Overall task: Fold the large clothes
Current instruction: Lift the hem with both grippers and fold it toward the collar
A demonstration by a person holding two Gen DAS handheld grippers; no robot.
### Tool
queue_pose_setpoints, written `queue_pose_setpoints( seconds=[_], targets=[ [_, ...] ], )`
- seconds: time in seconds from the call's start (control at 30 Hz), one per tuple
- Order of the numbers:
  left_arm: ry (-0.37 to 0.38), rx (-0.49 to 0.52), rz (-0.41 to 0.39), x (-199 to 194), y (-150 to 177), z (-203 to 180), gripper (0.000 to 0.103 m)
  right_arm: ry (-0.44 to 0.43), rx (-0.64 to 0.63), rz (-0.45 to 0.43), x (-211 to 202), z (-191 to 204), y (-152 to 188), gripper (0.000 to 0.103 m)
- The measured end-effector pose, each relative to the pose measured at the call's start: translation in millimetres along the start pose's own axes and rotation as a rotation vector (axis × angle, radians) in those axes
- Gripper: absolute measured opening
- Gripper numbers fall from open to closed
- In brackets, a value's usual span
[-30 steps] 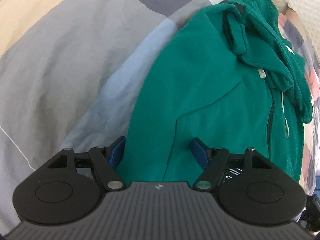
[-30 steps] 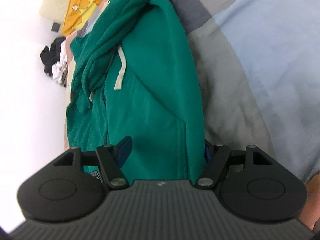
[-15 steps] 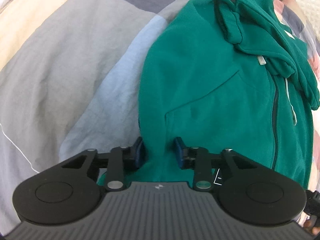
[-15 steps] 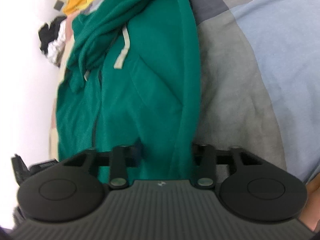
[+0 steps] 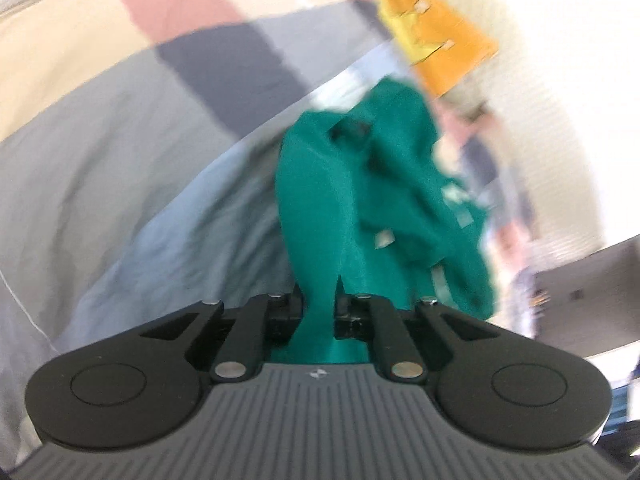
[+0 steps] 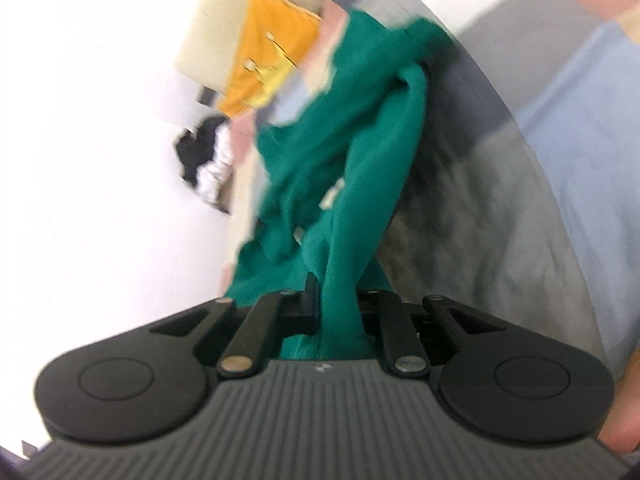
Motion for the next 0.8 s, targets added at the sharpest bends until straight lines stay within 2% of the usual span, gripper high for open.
queue_pose_setpoints(
  seconds=[0.17,0.3,0.53,0.8],
  targets=[
    [0.111,0.017,-0.069,-43,-13,-36,0.010,-0.076,-0.030,-0.052,-32,27,-4,0.011],
    [0.193,0.034,-0.096,-80,-7,-56,0.010,-0.124,-0.041,-0.087,-66,39,0,0.011],
    [0.309,0.066,-0.127,-154,34,-81,0.010,-0.159,-0.113,-0.125,-132,57,25,0.012],
    [0.402,0.070,-0.126,-225,97,-76,0.010,-0.152,-0.198,-0.139,-199,71,62,0.012]
  ],
)
Point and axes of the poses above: each gripper's, at about its wrist camera, not at the fingertips, and x roughly the way its jaws point, z to its left, y to its underside, the point moved 6 cm from there along x, roughly the way its jaws point, and after that the axes turned 8 degrees about x, right-handed, at the moved point
